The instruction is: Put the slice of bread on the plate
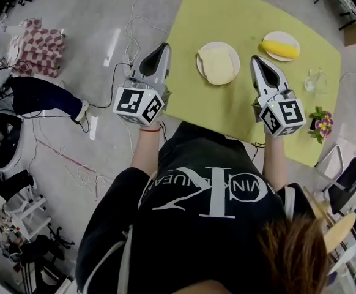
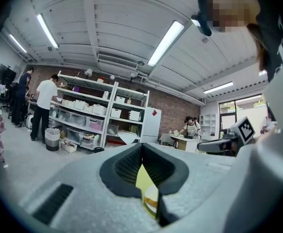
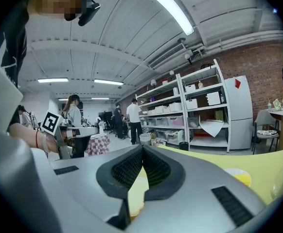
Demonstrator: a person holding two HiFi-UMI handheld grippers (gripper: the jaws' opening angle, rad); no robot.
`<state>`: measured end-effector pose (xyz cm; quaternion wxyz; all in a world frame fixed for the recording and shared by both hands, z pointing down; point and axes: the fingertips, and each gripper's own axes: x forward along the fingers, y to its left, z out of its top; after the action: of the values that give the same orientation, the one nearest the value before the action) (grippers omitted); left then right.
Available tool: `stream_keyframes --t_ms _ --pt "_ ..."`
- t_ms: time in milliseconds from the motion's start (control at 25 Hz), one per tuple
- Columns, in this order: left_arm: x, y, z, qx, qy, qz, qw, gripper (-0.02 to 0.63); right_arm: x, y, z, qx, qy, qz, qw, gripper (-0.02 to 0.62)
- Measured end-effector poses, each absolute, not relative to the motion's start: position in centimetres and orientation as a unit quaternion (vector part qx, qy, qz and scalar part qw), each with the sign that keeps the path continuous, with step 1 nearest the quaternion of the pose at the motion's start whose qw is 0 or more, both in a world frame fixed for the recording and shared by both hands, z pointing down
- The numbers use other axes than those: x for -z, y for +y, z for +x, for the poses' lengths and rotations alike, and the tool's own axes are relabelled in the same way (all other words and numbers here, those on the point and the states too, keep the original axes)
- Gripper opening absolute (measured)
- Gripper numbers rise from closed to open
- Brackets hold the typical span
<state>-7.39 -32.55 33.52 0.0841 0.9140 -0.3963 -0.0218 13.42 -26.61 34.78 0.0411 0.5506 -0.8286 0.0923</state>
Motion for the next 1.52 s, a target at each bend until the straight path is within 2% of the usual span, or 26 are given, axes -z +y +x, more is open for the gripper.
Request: stream_keyframes --t_ms 880,1120,1520 --pt "-28.4 -33.3 -8.7 0.047 -0.420 0.906 0.025 0.011 -30.7 -26.9 13.5 -0.037 -0.829 0.557 0.007 0.002" --pt "-27.7 -33.2 -8.5 0.052 -0.419 0.906 0.017 0.011 -29.7 -26.9 13.9 -0.045 -0.828 0.558 -0.028 0.002" --pt "-26.8 -33.2 -8.8 0.059 -0.422 0.904 0.009 0.011 -29.2 -26.9 13.8 -0.035 -0.829 0.557 -0.029 0.002"
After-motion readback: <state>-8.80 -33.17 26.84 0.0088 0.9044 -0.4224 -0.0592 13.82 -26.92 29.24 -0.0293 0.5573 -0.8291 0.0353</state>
